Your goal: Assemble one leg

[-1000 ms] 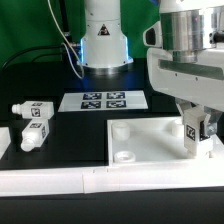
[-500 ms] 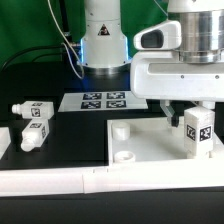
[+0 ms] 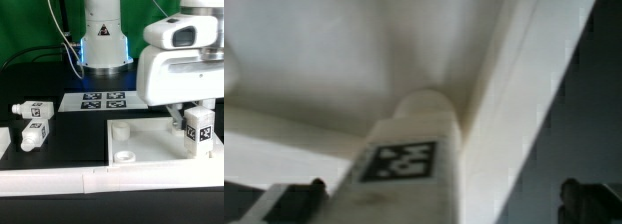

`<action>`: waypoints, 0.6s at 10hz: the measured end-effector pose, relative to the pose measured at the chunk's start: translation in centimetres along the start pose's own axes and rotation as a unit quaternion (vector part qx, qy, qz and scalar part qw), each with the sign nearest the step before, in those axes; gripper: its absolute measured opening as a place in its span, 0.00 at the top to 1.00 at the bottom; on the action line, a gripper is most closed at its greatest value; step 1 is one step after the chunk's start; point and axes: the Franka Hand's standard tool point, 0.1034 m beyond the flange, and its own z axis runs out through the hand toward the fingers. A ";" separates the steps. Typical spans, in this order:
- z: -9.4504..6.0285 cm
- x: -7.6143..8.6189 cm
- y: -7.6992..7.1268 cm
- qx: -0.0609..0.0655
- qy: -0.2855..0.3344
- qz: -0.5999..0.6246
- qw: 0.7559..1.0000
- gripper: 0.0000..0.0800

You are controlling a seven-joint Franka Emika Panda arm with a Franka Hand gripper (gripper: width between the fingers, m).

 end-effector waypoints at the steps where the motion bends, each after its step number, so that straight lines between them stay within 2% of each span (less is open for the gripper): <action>1: 0.1 -0.1 0.2 -0.001 0.000 0.015 1.000 0.22; 2: 0.1 -0.1 0.2 0.000 0.000 0.032 0.999 0.42; 3: 0.1 -0.1 0.2 0.000 0.000 0.061 0.998 0.42; 4: 0.1 -0.1 0.2 0.000 -0.001 0.084 0.996 0.59; 5: 0.1 -0.1 0.3 -0.001 -0.001 0.132 0.991 0.64; 6: 0.2 0.0 0.3 -0.001 0.004 0.185 0.983 0.64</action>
Offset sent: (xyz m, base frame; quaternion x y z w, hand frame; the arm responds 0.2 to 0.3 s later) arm 0.0000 0.0000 0.0000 0.0000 0.0000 0.1296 0.9916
